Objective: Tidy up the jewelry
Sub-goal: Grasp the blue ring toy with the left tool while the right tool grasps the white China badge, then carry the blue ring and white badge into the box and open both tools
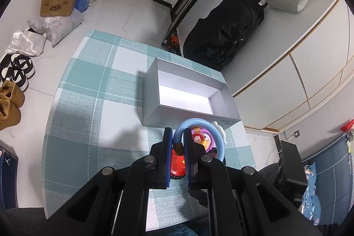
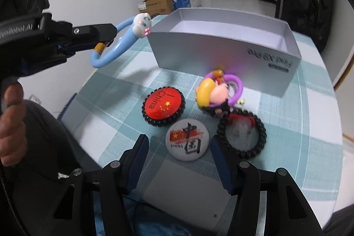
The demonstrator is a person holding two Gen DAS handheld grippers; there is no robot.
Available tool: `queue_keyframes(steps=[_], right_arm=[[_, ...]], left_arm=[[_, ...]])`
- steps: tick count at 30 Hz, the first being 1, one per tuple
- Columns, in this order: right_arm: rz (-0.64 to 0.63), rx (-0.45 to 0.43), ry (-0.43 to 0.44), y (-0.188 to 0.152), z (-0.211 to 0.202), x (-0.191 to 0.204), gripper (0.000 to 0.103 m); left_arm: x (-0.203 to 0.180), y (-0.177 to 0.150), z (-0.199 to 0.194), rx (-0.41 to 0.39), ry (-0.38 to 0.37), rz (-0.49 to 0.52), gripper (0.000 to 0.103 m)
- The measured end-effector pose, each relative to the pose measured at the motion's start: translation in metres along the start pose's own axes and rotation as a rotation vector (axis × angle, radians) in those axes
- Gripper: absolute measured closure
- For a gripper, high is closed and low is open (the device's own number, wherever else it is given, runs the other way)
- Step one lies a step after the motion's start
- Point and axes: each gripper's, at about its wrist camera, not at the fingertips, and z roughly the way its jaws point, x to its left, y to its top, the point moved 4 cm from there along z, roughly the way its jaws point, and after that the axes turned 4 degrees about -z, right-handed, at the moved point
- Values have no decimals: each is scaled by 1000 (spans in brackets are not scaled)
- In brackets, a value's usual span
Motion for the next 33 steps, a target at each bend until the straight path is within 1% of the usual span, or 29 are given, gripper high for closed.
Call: queue_keyframes(steps=[1, 3, 5, 6, 8, 13, 17, 20, 24, 27, 30, 33], right_arm=[[-19, -1, -17, 2, 2, 1, 46], [-55, 0, -51, 2, 7, 5, 50], [-82, -1, -83, 3, 9, 5, 59], [-98, 0, -101, 2, 10, 5, 61], [-110, 1, -102, 1, 10, 5, 61], [-87, -16, -71, 2, 7, 2, 61], [-55, -69, -49, 5, -9, -7, 61], [-11, -110, -23, 10, -24, -12, 61], [51, -184, 26, 23, -47, -27, 61], [89, -220, 46, 33, -60, -37, 61], [123, -240, 64, 47, -66, -51, 61], [131, -247, 74, 62, -65, -61, 61]], left_arm=[[0, 0, 0, -1, 0, -1, 97], [1, 1, -1, -3, -1, 1, 97], [1, 1, -2, -4, -2, -1, 97], [2, 1, -2, -4, -3, -2, 97], [1, 1, -2, -7, -3, -3, 97], [0, 1, -4, -17, -8, 0, 97], [0, 1, -7, -30, -11, 2, 97], [-1, 4, -7, -41, 8, 0, 97], [-5, 11, -6, -60, 19, -5, 97], [-13, 21, -3, -71, 24, 5, 97], [-18, 29, 2, -75, 23, 6, 97], [-23, 37, 13, -63, 32, 10, 97]])
